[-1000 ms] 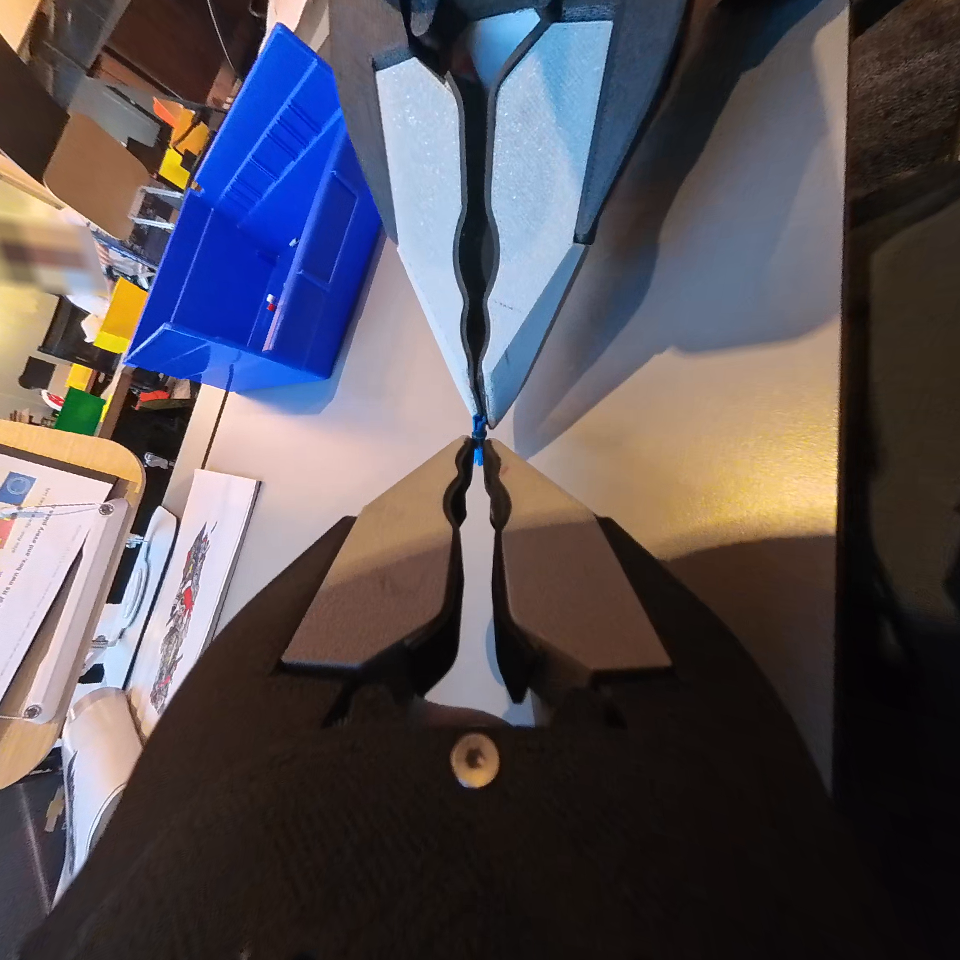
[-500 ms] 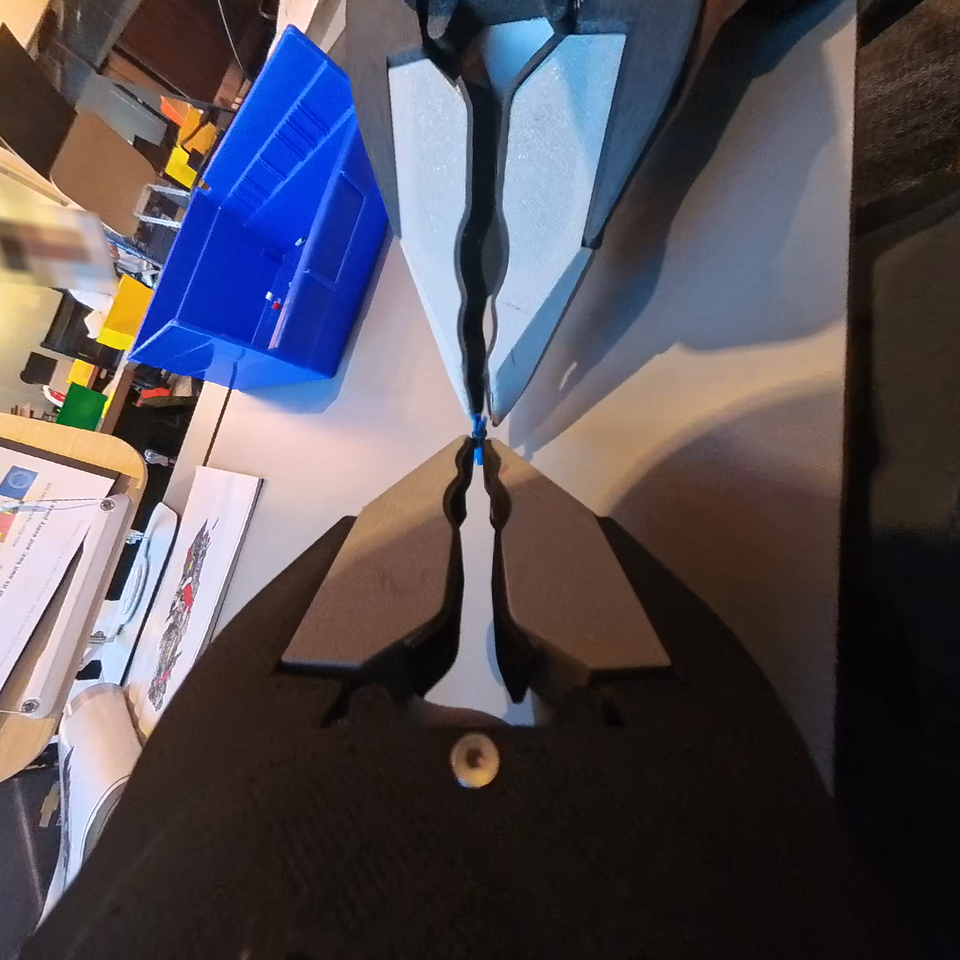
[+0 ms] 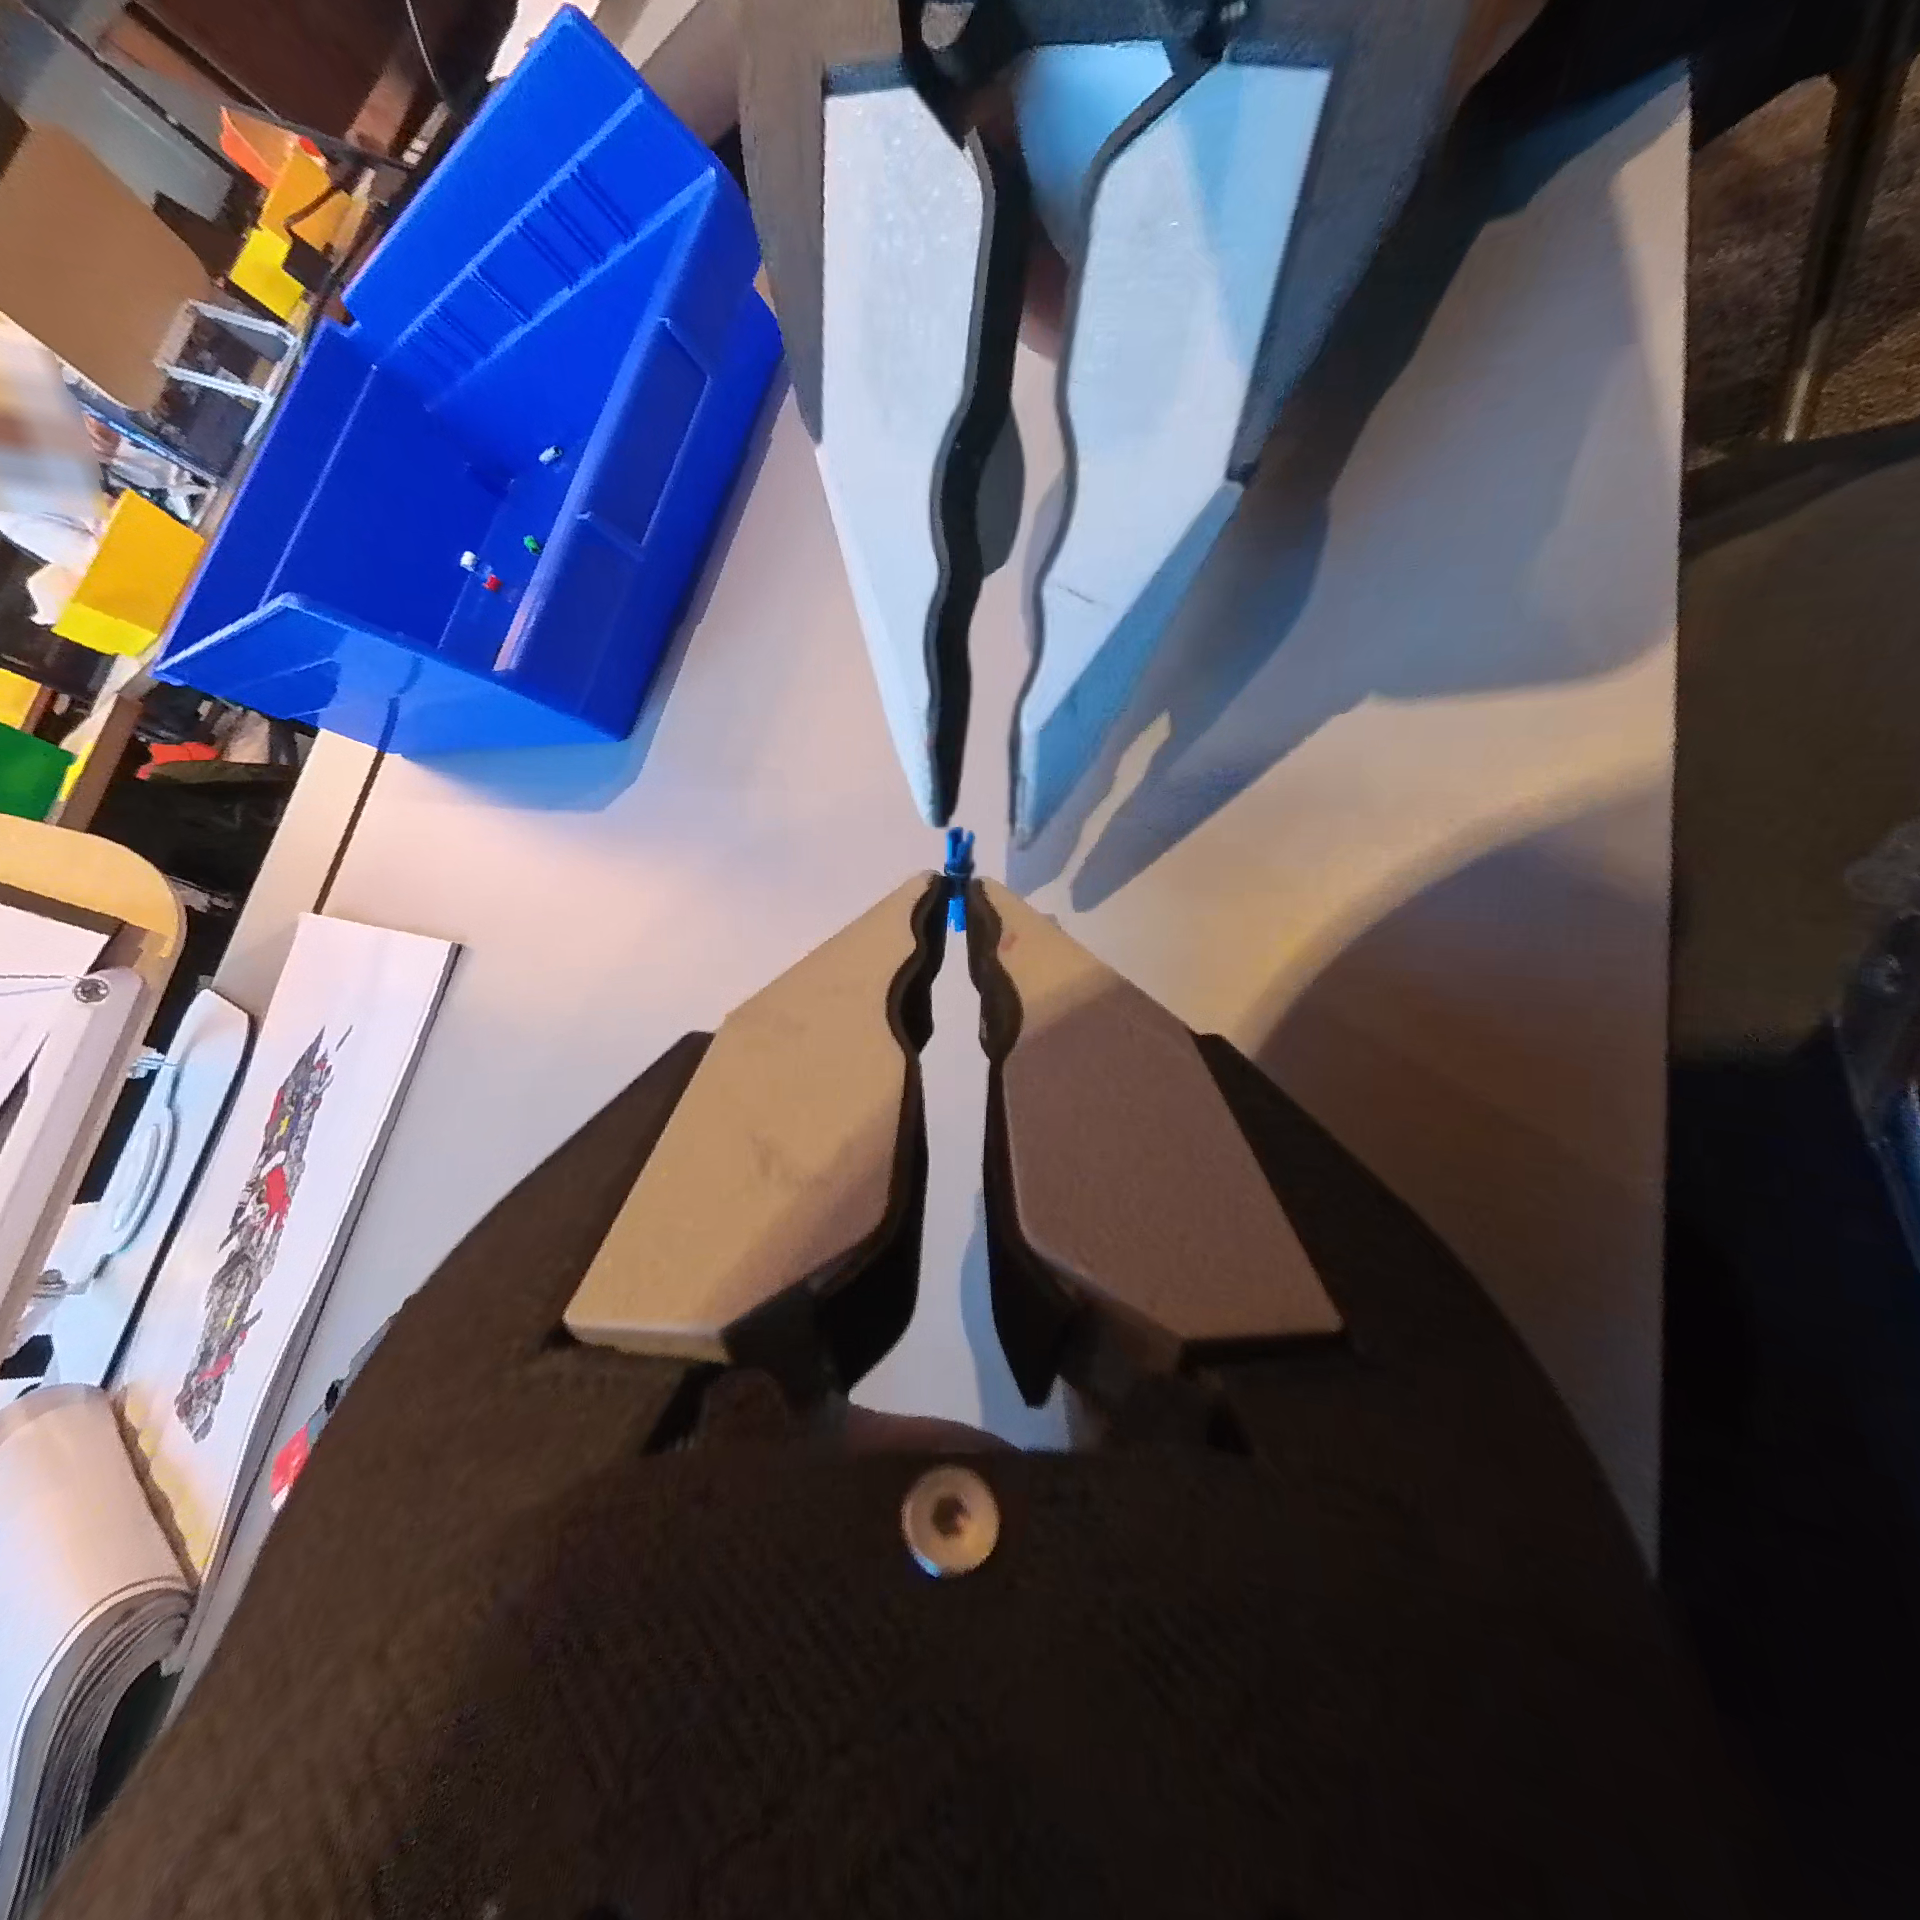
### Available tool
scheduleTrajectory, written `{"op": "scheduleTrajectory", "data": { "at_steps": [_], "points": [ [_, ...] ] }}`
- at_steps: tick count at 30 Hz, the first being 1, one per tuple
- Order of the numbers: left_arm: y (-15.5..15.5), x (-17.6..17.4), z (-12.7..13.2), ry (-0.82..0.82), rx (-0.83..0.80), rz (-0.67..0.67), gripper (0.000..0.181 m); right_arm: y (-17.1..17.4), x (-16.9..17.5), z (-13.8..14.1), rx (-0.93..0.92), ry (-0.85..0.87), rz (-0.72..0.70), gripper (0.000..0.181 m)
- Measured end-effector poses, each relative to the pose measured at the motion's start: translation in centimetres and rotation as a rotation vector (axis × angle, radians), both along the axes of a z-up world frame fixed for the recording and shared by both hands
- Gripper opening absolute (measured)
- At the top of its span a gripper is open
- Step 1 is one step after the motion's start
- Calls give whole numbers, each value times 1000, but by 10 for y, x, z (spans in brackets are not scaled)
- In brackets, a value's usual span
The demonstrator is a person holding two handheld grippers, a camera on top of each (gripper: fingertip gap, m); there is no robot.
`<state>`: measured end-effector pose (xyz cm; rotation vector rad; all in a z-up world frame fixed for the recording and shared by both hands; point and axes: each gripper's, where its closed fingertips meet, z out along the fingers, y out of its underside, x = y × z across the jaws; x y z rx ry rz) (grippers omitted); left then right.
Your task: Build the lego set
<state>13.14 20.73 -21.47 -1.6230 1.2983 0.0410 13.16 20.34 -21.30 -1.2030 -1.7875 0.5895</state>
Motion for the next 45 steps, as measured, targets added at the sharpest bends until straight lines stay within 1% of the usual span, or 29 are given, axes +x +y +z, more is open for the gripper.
{"op": "scheduleTrajectory", "data": {
  "at_steps": [4, 12, 26, 32, 33, 35, 36, 38, 41, 43, 45],
  "points": [
    [0, 0, -2, 9, -10, -3, 0, -3, -2, -2, 21, -12, 7, 10],
    [-1, 1, -7, 43, -19, -9, 0, -5, -5, 0, 40, 2, 9, 2],
    [0, 0, -7, 42, -24, 6, 0, -3, -6, -1, 61, 2, -8, 0],
    [0, -1, -4, 5, -42, 8, 0, -2, -6, 2, 32, 15, -6, 0],
    [1, -1, -3, -1, -44, 11, 2, -2, -6, 2, 29, 16, -5, 0],
    [0, -1, -3, -8, -61, 11, 17, -2, -6, 3, 30, 18, -8, 0],
    [0, -2, -4, -9, -71, 11, 19, -2, -6, 3, 29, 19, -6, 0],
    [0, -1, -4, -19, -82, 4, 12, -2, -5, 3, 27, 21, -3, 0],
    [-1, -1, -4, -22, -99, 1, 13, -5, -5, 5, 21, 33, 11, 0],
    [-1, -1, -7, -15, -115, 1, 18, -10, -6, 8, 1, 47, 33, 0],
    [-3, 0, -9, -6, -127, -14, 18, -13, -6, 11, -26, 63, 48, 0]
  ]
}}
